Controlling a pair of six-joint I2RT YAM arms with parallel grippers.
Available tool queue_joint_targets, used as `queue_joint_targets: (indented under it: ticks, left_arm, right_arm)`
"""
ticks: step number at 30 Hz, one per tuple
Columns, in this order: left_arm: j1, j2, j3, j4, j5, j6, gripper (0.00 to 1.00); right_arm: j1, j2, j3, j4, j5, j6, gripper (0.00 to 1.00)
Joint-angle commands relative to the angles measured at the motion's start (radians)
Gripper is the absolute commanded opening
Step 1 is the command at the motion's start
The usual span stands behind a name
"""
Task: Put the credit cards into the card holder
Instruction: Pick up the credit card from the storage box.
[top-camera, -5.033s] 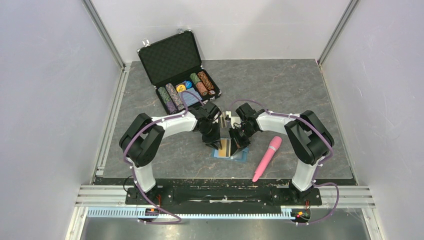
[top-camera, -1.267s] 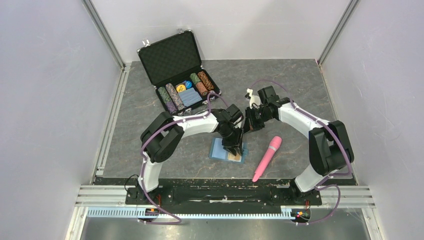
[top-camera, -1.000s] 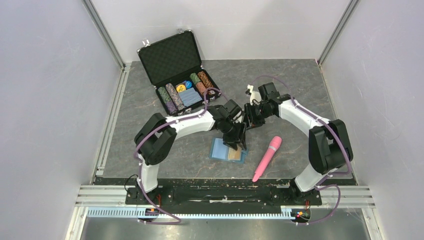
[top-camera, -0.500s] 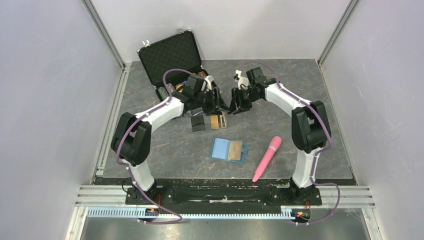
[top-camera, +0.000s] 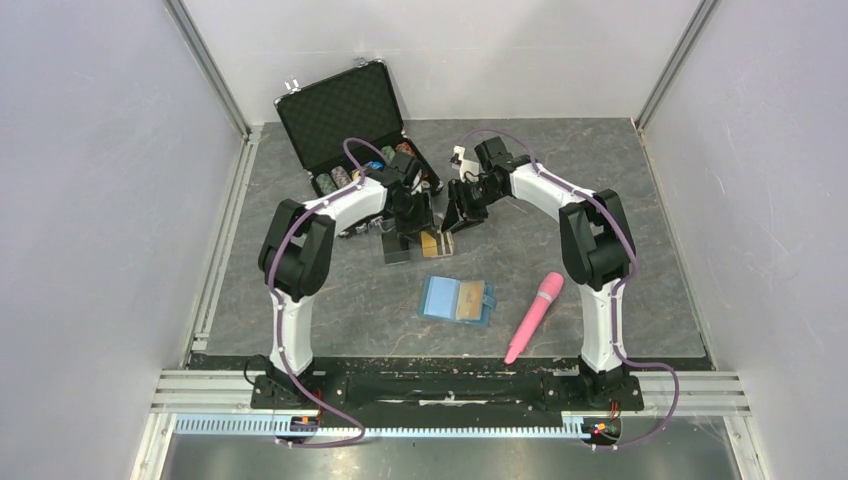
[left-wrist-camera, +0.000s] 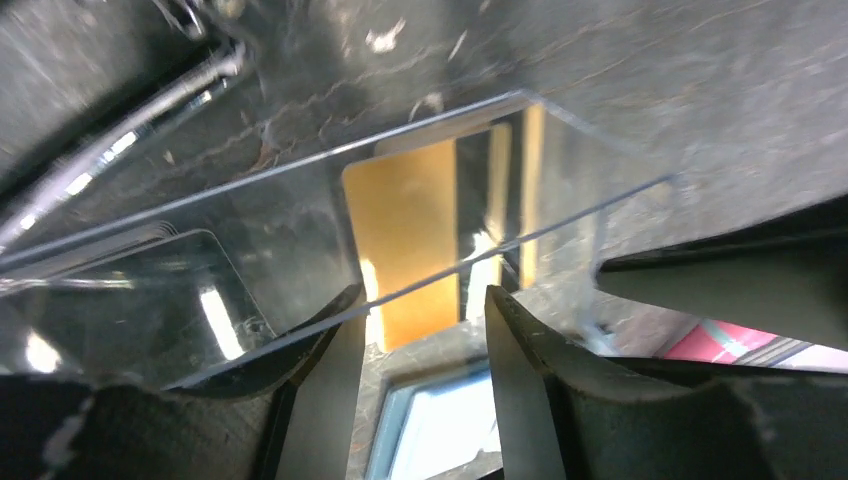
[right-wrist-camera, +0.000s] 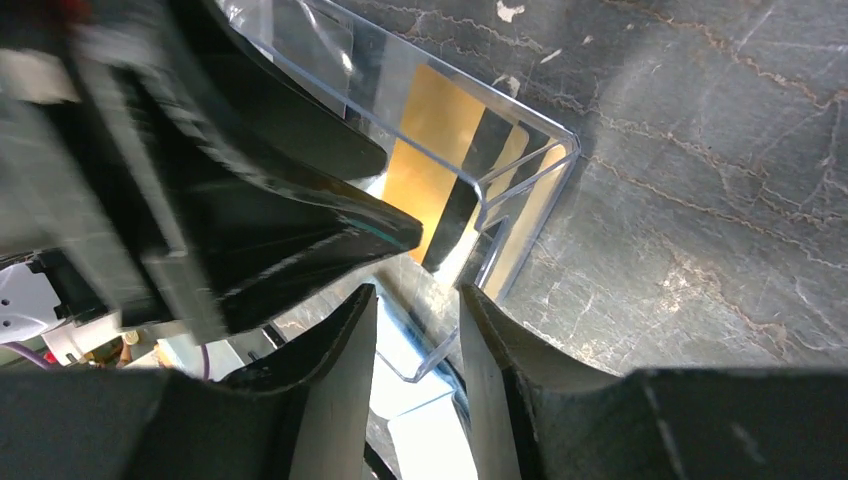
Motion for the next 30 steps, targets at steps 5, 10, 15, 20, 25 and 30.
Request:
queue_joint_targets:
  ticks: [5, 10, 15, 20, 25, 30]
  left_arm:
    - [-0.025, 0.068, 0.063, -0.099, -0.095, 0.076, 0.53]
    - [-0.033, 0.094, 0.074, -0.084, -0.056, 0.080, 0.47]
    - [-0.043, 0.098, 0.070, -0.028, 0.021, 0.052, 0.31]
    - [-0.062, 0.089, 0.090, -0.005, 0.045, 0.043, 0.17]
    - [-0.076, 0.095, 0.109, -0.048, 0.012, 0.067, 0.09]
    - [-0.080, 0.091, 0.113, -0.080, -0.019, 0.089, 0.10]
  right_arm:
    - [0.004, -0.012, -0.037, 0.015, -0.043, 0.005, 0.37]
    - [0.008, -0.012, -0.046, 0.018, -0.046, 0.005, 0.36]
    - [0.008, -0.013, -0.053, 0.020, -0.048, 0.002, 0.35]
    - [0.010, -0.022, -0.067, 0.029, -0.052, 0.003, 0.34]
    - [0.010, -0.027, -0.074, 0.031, -0.052, 0.003, 0.32]
    - [0.012, -0.034, -0.078, 0.030, -0.054, 0.003, 0.31]
